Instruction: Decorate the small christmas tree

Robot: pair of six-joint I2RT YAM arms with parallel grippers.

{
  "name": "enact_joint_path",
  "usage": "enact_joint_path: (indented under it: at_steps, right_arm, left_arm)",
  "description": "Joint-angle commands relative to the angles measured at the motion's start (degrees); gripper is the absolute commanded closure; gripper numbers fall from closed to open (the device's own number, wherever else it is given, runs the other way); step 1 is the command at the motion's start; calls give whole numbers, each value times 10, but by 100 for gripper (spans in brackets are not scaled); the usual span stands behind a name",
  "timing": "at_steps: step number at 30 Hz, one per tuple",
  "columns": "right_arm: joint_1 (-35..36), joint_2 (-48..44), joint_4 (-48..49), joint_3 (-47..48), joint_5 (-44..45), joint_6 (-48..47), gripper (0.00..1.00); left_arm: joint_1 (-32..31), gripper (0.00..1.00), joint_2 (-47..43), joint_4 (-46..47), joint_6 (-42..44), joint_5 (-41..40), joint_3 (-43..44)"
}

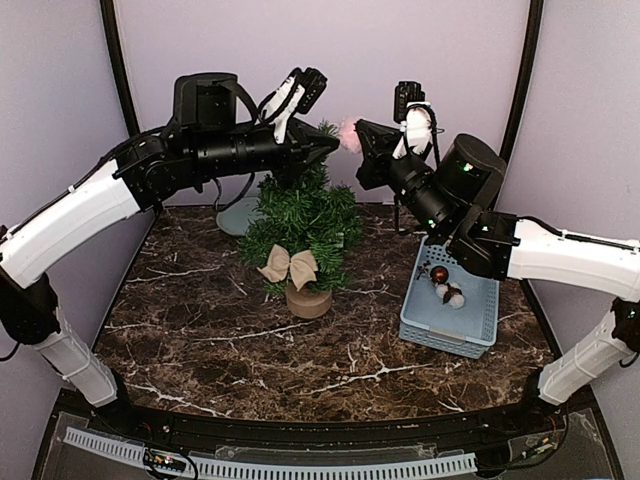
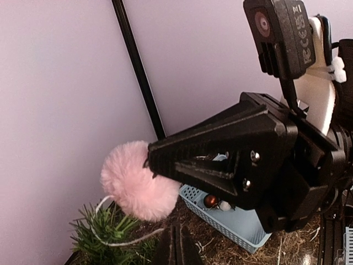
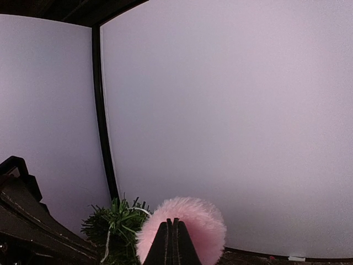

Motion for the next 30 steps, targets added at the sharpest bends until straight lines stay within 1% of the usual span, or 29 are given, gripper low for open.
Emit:
enact_joint_path:
  at_steps: [1, 5, 21, 30]
  right_arm:
    - [-2, 3, 20, 2, -6, 5, 100]
    - [-2, 4, 22, 0, -8, 6, 100]
    - [-4, 0, 25, -8, -9, 7, 100]
    - [-4, -2, 26, -8, -11, 7, 100]
  left_arm:
    - [-2, 100, 23, -3, 5, 16, 58]
    - [-2, 100, 45, -14, 1, 8, 93]
    - [-1, 100, 54, 28, -46, -76, 115]
    - [14, 100, 62, 22, -86, -78, 130]
